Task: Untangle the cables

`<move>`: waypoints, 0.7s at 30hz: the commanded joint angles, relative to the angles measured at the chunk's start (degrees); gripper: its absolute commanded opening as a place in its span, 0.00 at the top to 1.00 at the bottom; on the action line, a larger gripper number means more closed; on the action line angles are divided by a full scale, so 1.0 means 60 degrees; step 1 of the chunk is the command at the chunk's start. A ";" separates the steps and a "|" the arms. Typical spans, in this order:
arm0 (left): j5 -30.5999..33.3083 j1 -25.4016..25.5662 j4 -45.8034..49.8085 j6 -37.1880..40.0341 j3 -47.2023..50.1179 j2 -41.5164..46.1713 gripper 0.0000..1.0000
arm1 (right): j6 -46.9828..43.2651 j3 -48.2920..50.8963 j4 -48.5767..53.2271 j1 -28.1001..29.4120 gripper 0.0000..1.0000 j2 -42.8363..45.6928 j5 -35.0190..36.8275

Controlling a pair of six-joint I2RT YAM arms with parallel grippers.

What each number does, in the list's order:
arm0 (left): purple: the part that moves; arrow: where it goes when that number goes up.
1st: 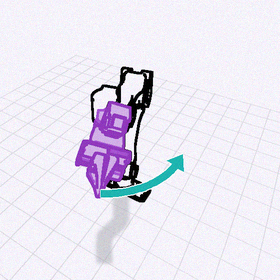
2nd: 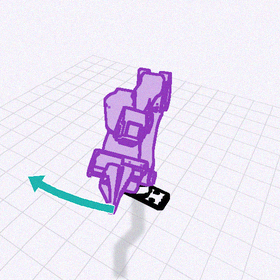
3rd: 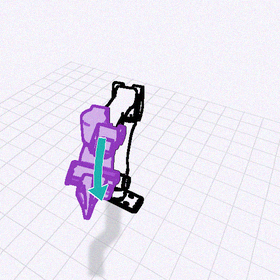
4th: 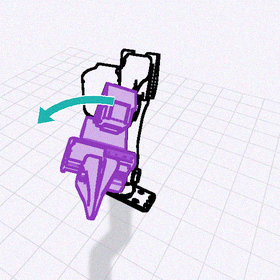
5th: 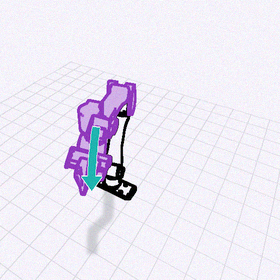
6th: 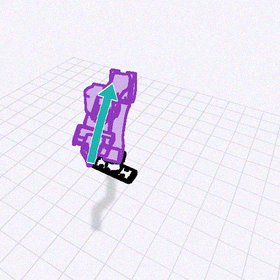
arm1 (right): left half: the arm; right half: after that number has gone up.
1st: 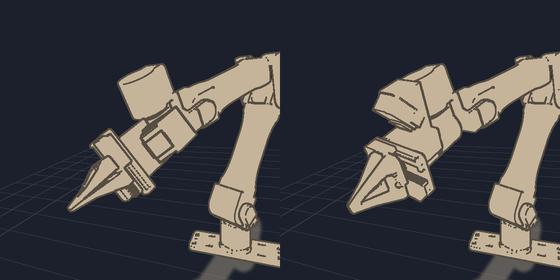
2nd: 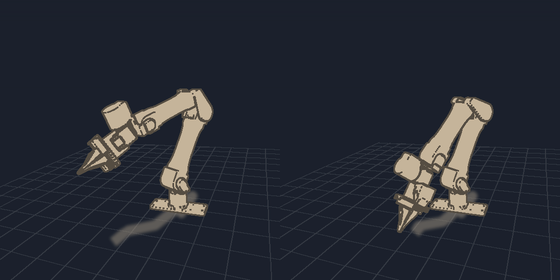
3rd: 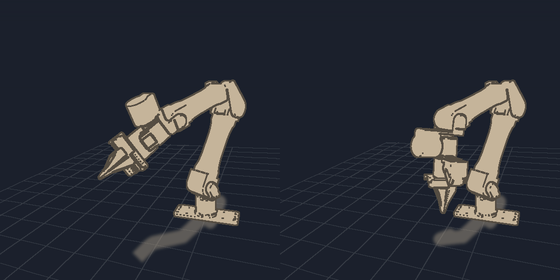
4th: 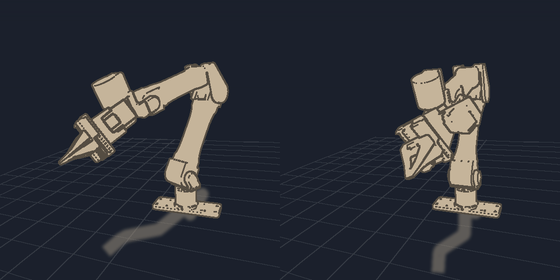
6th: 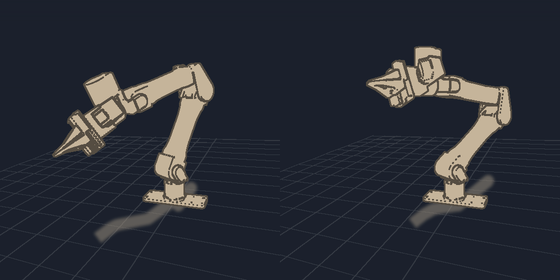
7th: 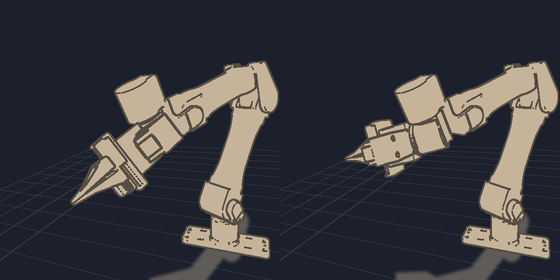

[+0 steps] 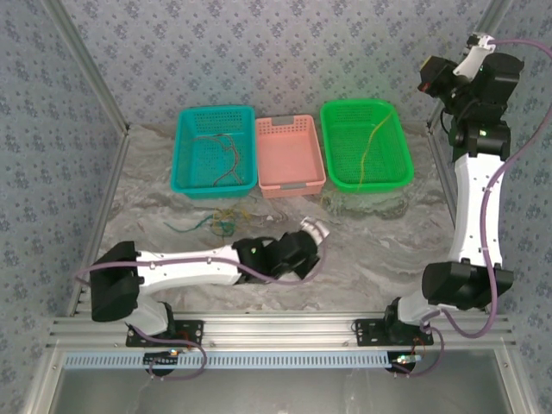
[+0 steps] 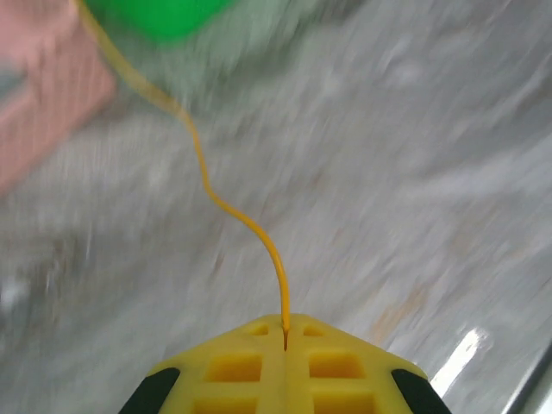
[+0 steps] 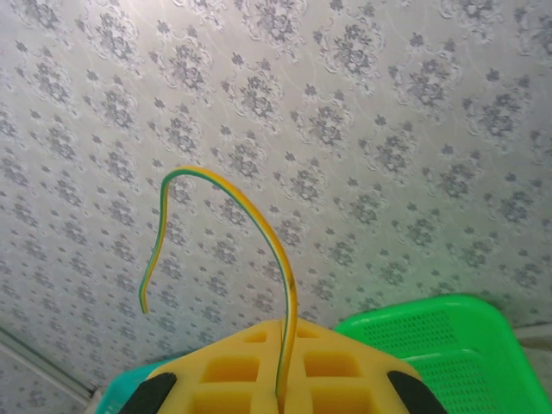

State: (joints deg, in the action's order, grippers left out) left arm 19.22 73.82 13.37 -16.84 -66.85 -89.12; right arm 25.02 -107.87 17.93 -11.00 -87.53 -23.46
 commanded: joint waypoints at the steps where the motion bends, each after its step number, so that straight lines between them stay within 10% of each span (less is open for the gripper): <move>1: -0.0868 -0.0451 0.0142 0.1143 -0.1812 -0.0861 1.00 | 0.0495 -0.0690 -0.0968 -0.0015 1.00 -0.0639 -0.0337; 21: -0.3716 -0.3299 0.1725 0.1487 -1.2737 -0.9422 1.00 | 0.0433 -0.3008 -0.1518 0.0230 1.00 -0.4808 -0.0114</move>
State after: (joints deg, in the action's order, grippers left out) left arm 0.25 54.74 19.68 -8.38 -135.33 -141.38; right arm 28.97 -124.60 9.26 -10.37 -114.91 -24.05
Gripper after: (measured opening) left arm 0.042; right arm 0.071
